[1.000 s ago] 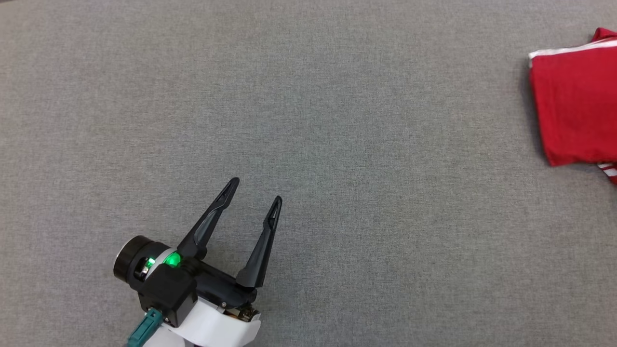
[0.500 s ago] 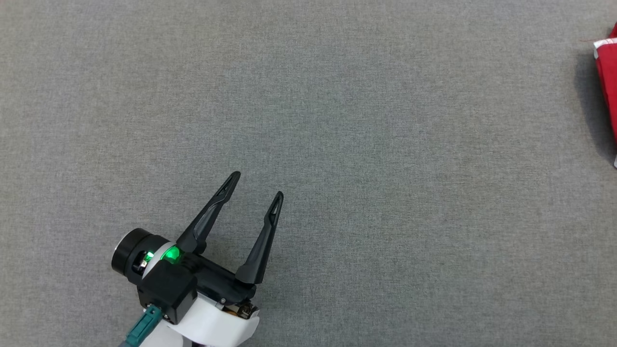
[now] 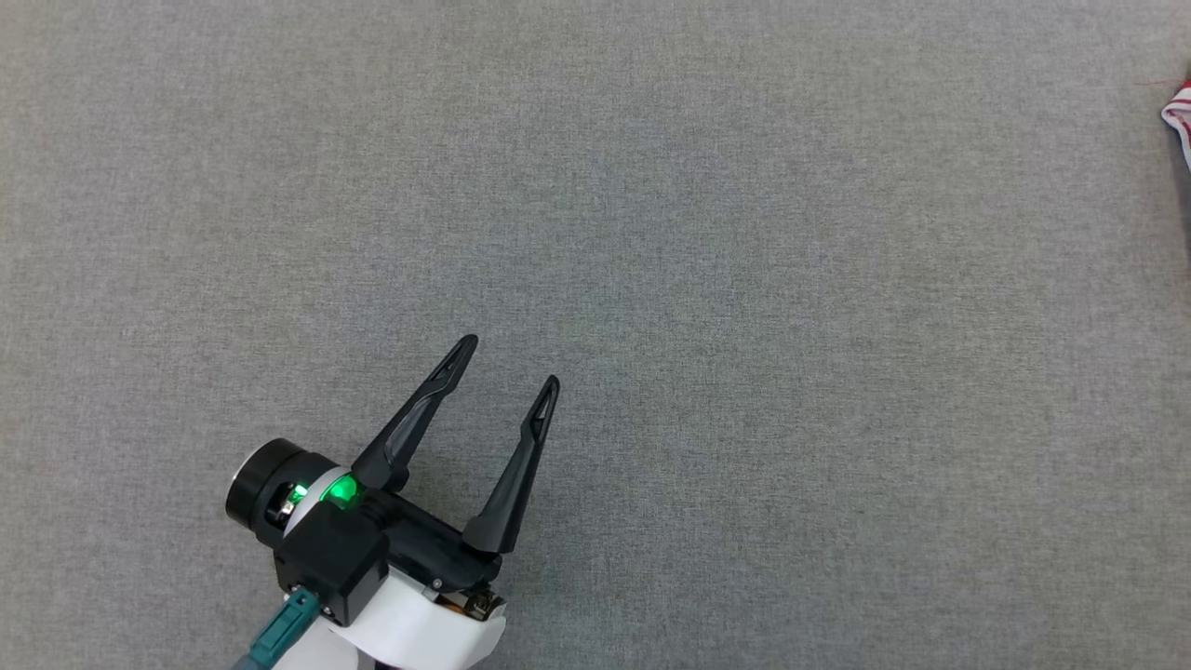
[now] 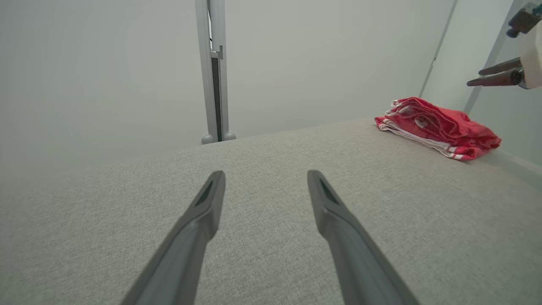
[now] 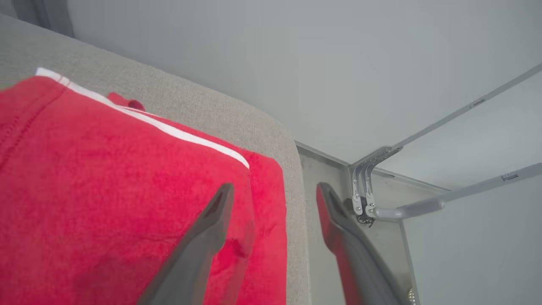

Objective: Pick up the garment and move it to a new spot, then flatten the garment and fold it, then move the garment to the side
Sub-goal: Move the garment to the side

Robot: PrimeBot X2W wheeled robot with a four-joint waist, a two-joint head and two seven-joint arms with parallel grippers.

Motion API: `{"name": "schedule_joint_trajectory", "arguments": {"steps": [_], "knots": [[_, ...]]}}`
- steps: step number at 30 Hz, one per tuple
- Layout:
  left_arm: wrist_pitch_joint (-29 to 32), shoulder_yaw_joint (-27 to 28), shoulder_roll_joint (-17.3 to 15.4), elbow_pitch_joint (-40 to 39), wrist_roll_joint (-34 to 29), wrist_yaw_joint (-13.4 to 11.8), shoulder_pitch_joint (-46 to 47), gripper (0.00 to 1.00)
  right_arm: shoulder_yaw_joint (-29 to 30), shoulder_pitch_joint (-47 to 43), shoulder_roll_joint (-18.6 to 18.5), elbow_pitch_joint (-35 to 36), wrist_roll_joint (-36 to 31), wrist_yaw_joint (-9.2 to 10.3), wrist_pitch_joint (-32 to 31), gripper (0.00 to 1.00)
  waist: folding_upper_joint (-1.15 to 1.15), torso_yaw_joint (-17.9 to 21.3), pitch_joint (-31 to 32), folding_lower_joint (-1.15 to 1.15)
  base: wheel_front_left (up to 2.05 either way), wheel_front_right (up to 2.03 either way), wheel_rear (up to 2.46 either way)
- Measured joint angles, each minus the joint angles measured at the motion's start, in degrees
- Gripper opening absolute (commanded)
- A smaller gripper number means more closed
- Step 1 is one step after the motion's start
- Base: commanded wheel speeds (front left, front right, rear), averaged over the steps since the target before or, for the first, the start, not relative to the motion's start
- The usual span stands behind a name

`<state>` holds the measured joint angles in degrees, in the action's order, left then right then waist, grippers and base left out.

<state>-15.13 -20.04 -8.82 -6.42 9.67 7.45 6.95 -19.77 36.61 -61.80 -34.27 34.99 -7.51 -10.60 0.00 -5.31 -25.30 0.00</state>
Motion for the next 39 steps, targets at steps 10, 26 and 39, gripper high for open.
{"name": "schedule_joint_trajectory", "arguments": {"steps": [10,26,39], "knots": [[0.0,5.26,2.78,4.54,-2.75,-1.49,-1.77,1.0,2.64,-0.19,19.18,4.81,-17.94,0.0,17.23,1.0,0.0,0.37,4.7,0.0,0.0,0.0,0.0],[-0.01,12.98,5.99,6.33,0.73,-7.32,-9.17,1.0,11.16,-26.17,51.74,20.33,-23.5,0.0,25.55,1.0,0.0,-0.07,19.39,0.0,0.0,0.0,0.0],[0.0,14.1,5.98,2.92,-1.44,-9.03,-17.81,1.0,17.06,-42.99,56.82,32.15,-28.3,0.01,25.55,1.0,0.0,0.55,28.33,0.0,0.0,0.0,0.0]]}}
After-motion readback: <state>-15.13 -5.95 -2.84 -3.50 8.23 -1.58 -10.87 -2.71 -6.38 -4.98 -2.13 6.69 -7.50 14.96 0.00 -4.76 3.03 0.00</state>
